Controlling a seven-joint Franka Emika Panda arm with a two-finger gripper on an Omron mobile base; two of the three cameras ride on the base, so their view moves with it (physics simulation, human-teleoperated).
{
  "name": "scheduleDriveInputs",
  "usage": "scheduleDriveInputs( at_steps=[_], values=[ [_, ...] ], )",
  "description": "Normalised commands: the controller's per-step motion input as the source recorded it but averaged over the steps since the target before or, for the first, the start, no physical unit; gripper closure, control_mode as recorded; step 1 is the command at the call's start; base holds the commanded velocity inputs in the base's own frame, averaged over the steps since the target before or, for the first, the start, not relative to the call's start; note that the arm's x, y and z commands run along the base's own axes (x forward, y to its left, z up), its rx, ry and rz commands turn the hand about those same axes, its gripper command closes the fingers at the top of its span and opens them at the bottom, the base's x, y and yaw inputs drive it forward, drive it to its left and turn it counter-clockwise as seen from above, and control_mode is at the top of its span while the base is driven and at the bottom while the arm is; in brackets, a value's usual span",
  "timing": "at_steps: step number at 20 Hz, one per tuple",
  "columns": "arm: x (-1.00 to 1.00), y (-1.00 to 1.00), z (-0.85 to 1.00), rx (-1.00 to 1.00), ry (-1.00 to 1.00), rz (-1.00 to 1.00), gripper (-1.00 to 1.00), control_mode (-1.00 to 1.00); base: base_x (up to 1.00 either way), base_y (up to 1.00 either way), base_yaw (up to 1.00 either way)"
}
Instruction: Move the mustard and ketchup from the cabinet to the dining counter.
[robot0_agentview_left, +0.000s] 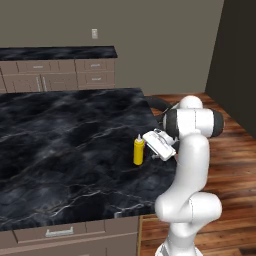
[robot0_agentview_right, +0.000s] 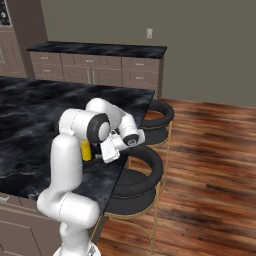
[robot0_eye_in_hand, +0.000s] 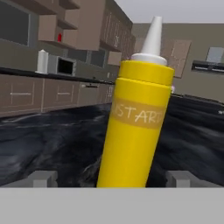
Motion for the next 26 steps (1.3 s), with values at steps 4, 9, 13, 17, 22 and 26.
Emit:
scheduleDriveInputs(
  at_steps=[4,9,13,17,22,26],
  values=[
    [-0.25,-0.12,0.24,-0.05,0.0,-0.1,-1.0,-1.0,0.0,0.0,0.0],
    [-0.33,-0.1,0.37,-0.06,0.0,-0.17,-1.0,-1.0,0.0,0.0,0.0],
    [-0.38,-0.18,0.35,-0.12,0.0,-0.2,-1.0,-1.0,0.0,0.0,0.0],
    [-0.4,-0.22,0.34,-0.18,0.01,-0.16,-1.0,-1.0,0.0,0.0,0.0],
    [-0.47,-0.21,0.35,-0.08,0.14,-0.2,-1.0,-1.0,0.0,0.0,0.0],
    [-0.5,-0.17,0.35,0.0,0.15,-0.25,-1.0,-1.0,0.0,0.0,0.0]
  ],
)
